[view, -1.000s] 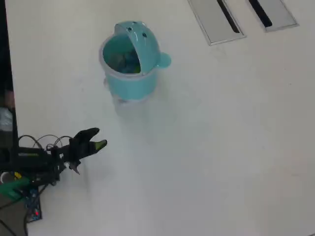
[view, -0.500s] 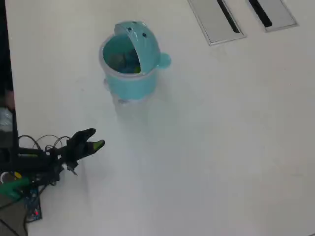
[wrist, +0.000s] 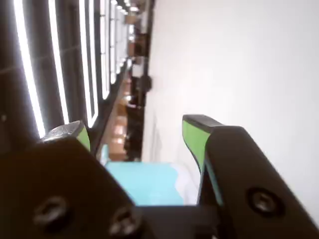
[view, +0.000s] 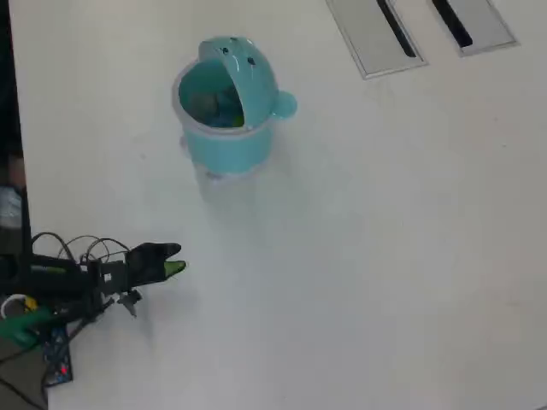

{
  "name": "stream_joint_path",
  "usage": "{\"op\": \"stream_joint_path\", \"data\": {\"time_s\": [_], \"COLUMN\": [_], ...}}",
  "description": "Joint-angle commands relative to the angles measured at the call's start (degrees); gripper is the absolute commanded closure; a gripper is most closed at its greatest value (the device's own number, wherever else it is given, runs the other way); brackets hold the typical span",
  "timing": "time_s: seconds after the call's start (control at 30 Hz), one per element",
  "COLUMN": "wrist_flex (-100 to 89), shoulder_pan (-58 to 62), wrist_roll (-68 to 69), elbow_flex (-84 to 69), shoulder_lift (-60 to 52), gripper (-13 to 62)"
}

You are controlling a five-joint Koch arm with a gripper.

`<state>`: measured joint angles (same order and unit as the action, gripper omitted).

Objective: Grasp RGB lego blocks and put them in the bin one by one.

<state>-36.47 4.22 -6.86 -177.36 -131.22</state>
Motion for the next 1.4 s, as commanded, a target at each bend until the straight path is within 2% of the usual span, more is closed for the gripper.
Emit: {"op": "stream_joint_path", "data": {"time_s": [0.0, 0.37, 0.67, 1.37], "wrist_flex": [4.48, 24.61, 33.93, 34.89], "shoulder_pan": [0.18, -0.88, -0.97, -1.05], "wrist_roll": [0.44, -2.02, -1.76, -1.23], "elbow_flex": [-4.31, -4.31, -4.31, -4.31], "shoulder_lift": [-3.60, -3.43, -2.90, -2.81], "gripper": [14.0, 14.8, 14.8, 14.9]}}
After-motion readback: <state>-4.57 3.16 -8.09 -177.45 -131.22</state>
